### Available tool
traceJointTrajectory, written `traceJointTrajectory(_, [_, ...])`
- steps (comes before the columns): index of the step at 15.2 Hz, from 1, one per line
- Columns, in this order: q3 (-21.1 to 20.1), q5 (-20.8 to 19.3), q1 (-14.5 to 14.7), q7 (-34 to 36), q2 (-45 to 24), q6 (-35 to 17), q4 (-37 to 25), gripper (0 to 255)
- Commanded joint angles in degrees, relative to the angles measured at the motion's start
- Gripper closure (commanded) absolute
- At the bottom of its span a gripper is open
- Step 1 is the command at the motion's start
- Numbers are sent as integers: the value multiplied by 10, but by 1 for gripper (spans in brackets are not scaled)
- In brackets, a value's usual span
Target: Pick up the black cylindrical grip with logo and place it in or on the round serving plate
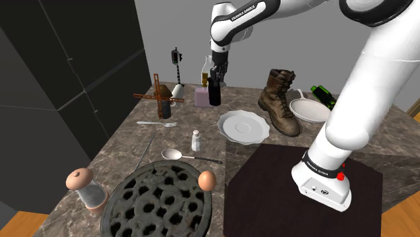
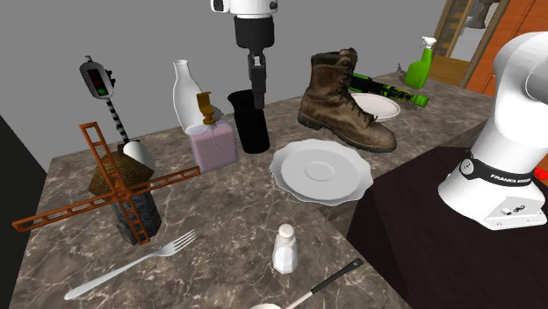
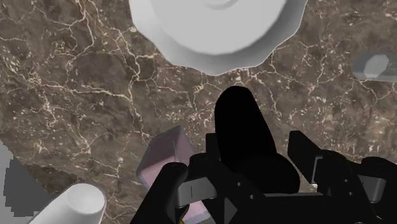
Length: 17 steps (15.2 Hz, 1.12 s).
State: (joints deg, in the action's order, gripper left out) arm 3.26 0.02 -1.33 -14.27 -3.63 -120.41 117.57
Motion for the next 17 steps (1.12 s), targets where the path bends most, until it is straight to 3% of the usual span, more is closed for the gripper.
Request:
traceJointTrajectory(1, [2, -3, -2, -2, 47, -6, 52, 255])
traceJointTrajectory(8, [17, -19, -18, -23, 205, 10, 194, 255])
traceJointTrajectory(14, [32, -40, -39, -44, 350, 56, 291, 255])
traceJointTrajectory(17, [35, -44, -42, -47, 361, 46, 313, 255])
